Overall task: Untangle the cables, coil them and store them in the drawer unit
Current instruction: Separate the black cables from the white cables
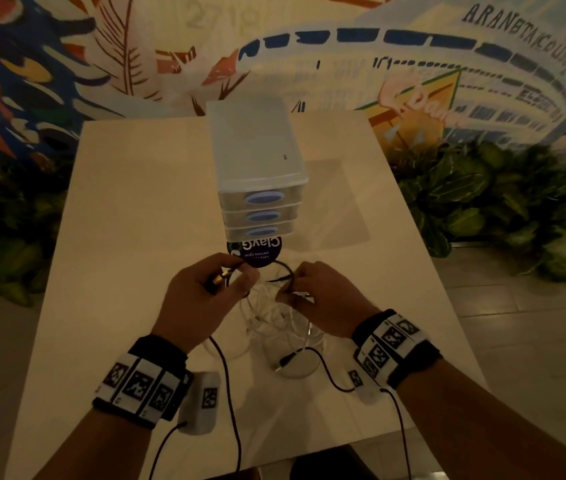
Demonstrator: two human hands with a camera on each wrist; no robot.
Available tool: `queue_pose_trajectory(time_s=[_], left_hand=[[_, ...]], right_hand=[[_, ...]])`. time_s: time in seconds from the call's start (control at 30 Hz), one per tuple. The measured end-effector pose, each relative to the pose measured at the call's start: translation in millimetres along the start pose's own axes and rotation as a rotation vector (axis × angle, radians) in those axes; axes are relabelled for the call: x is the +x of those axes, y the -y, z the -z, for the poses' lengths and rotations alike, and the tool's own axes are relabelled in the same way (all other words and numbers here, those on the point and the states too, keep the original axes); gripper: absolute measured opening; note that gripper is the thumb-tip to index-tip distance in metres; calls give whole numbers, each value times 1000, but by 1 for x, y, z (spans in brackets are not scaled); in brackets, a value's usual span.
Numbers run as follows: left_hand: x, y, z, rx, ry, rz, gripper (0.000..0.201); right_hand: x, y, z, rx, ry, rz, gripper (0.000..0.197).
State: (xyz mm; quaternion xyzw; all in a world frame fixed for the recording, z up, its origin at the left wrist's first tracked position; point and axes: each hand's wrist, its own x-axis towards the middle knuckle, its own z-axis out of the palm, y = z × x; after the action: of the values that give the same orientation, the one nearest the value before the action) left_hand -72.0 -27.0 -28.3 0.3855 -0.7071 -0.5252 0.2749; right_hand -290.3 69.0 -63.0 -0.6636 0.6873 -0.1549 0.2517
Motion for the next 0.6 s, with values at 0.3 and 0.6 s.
queue_pose_trajectory(time_s=[0.3,0.6], left_hand=[[-1,9,-27,160,175,40,36],[-3,-9,-31,-80,-10,8,11]], right_hand=[[2,14,-1,-56,53,130,23],[1,8,-7,-29,61,53,25]])
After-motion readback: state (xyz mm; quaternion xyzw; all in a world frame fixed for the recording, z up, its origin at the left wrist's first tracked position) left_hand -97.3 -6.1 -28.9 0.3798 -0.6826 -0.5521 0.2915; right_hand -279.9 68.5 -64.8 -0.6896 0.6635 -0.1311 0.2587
